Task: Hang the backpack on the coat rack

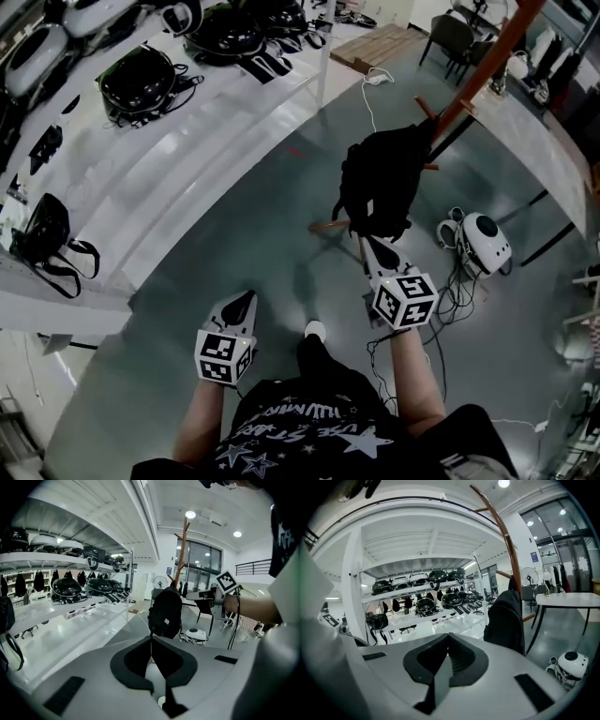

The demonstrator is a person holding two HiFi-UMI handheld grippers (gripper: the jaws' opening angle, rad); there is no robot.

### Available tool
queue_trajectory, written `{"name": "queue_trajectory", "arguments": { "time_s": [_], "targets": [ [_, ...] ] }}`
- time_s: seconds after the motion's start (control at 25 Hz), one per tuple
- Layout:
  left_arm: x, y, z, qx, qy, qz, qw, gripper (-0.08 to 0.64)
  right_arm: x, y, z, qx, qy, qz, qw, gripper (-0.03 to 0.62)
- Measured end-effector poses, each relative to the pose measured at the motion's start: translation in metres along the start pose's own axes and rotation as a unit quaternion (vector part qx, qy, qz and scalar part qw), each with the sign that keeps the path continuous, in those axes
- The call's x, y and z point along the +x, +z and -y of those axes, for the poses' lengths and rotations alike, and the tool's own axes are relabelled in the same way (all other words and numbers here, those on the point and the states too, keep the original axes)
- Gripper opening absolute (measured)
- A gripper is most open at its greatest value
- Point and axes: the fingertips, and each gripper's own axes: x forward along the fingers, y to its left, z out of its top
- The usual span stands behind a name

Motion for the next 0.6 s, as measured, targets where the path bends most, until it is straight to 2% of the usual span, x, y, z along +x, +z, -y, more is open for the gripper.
{"name": "queue_trajectory", "arguments": {
  "time_s": [0.4, 0.6],
  "targets": [
    [-0.101, -0.028, -0.004, 0.003, 0.01, 0.03, 0.9995, 0.02, -0.052, -0.02, -0.093, -0.024, 0.016, 0.002, 1.0, 0.012],
    [-0.144, -0.048, 0.001, 0.021, 0.005, 0.034, 0.9992, 0.02, -0.086, -0.037, -0.132, -0.032, 0.015, 0.002, 0.999, 0.012]
  ]
}}
